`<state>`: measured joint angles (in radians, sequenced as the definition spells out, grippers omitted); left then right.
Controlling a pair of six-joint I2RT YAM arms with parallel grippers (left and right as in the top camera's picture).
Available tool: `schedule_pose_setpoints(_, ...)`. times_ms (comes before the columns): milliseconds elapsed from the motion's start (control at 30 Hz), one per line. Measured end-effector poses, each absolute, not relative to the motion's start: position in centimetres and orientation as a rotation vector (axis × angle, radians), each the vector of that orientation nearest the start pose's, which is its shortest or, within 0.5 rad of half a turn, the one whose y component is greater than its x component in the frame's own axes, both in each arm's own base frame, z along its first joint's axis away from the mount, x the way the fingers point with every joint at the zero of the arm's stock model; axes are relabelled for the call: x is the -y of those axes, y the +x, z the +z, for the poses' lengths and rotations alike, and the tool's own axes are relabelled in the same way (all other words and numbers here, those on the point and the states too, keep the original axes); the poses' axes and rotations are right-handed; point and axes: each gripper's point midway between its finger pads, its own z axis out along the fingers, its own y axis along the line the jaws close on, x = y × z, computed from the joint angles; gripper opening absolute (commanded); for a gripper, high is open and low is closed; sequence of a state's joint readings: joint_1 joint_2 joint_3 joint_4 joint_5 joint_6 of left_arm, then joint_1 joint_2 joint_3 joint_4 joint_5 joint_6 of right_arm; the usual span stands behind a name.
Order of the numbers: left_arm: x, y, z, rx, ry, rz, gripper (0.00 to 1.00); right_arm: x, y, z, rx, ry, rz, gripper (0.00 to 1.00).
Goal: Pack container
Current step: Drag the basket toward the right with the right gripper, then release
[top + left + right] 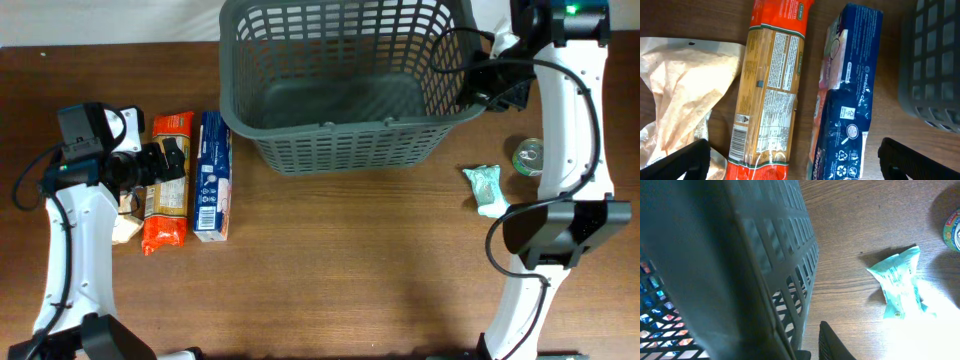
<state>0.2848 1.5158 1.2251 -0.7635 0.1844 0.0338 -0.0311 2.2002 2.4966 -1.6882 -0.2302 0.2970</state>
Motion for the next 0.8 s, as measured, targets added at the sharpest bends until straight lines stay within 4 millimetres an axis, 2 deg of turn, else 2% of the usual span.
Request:
schedule_pose_setpoints(367, -7.6, 37.1, 15.3, -2.588, -0.263, -0.129, 0.99, -2.9, 43.5, 21.8, -2.939, 0.490, 0.383, 0.21)
schedule_pose_setpoints(400, -7.6, 37.1, 15.3, -2.588, -0.263, -0.129, 0.99, -2.9, 43.5, 21.8, -2.939, 0.493, 0.384, 0.23)
schedule_pose_setpoints(500, -7.6, 37.1, 15.3, -2.588, -0.263, -0.129, 0.99, -2.6, 43.5, 21.6, -2.941, 0.526, 0.349, 0.37)
schedule_pose_setpoints(667, -7.6, 37.1, 15.3, -2.588, -0.263, -0.129, 0.99, -1.7, 43.9, 21.3, -2.933, 0.492, 0.265, 0.48)
schedule_pose_setpoints(800, -7.6, 37.1, 15.3, -2.588, -0.263, -0.129, 0.99, -1.3, 45.2, 22.7, -2.858, 0.407, 0.232, 0.62)
